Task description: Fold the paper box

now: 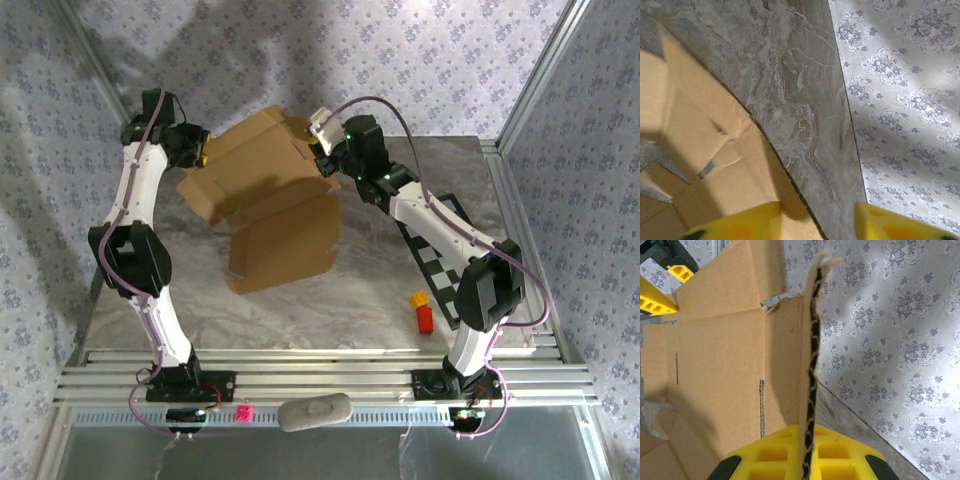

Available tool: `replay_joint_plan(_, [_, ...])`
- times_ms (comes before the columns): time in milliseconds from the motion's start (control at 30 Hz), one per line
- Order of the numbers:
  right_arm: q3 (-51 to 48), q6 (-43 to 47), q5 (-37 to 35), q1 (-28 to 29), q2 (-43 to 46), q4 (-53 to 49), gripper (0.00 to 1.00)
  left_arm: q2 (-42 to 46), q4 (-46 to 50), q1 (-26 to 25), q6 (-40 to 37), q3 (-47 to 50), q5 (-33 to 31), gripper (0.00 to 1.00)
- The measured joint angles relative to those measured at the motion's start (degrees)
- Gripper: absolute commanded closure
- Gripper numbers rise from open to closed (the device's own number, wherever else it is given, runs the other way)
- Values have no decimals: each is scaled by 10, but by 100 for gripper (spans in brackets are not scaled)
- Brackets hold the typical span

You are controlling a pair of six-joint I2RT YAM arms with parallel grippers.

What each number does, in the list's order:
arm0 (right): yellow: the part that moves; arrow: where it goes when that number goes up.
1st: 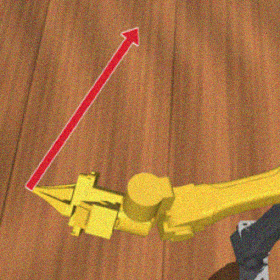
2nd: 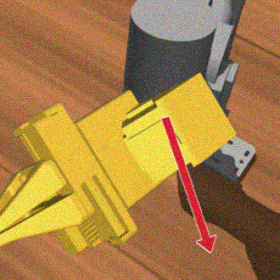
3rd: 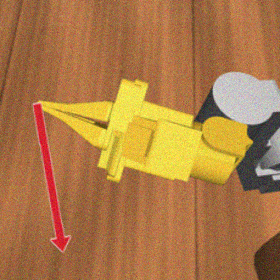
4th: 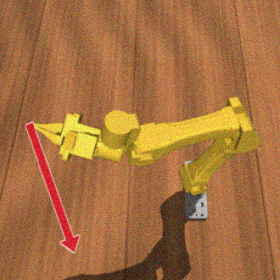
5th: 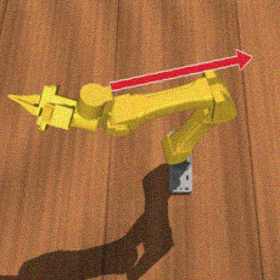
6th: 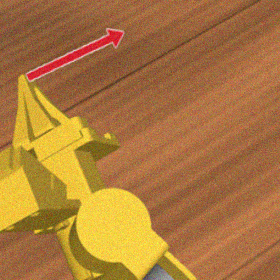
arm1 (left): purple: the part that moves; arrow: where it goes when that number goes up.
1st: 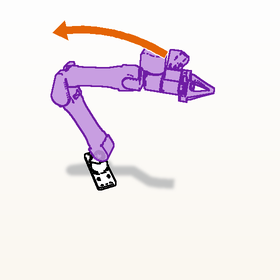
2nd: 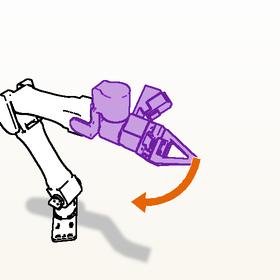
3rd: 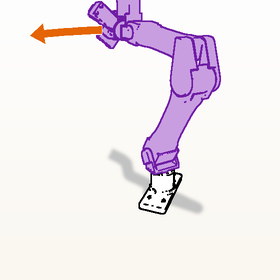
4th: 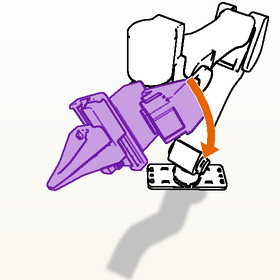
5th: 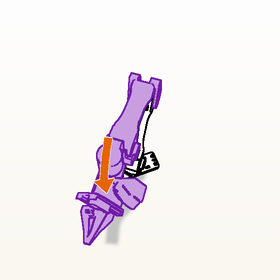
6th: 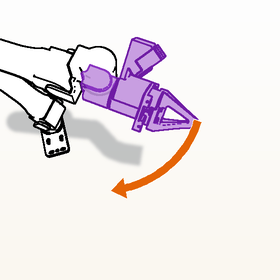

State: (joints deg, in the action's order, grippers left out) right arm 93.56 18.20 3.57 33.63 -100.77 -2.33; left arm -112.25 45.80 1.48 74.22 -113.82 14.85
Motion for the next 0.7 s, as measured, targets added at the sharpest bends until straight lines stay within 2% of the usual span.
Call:
replay_joint_plan(33, [0,-4,0,-2,0,1,94,0,-2,-1,1,3,2,91])
replay_joint_plan(67, [0,-8,0,-3,0,3,83,0,-3,-2,2,7,4,99])
replay_joint_plan(133, [-3,-27,-6,-5,0,5,58,0,-7,-5,4,13,6,100])
replay_joint_plan(233, [2,-86,-42,-12,1,-23,39,11,-21,-12,8,33,-10,100])
replay_joint_plan(300, [26,-153,-70,-17,1,-82,34,31,-31,-20,13,60,-39,100])
replay_joint_plan(433, [105,-364,-118,-22,20,-247,37,62,-70,-58,24,94,-99,100])
replay_joint_plan(500, [110,-472,-124,-19,56,-298,37,64,-106,-78,45,100,-115,100])
replay_joint_plan(600, [95,-636,-121,0,119,-334,32,64,-145,-103,62,118,-135,100])
replay_joint_plan(700, [79,-792,-85,17,146,-330,32,63,-155,-119,67,132,-152,100])
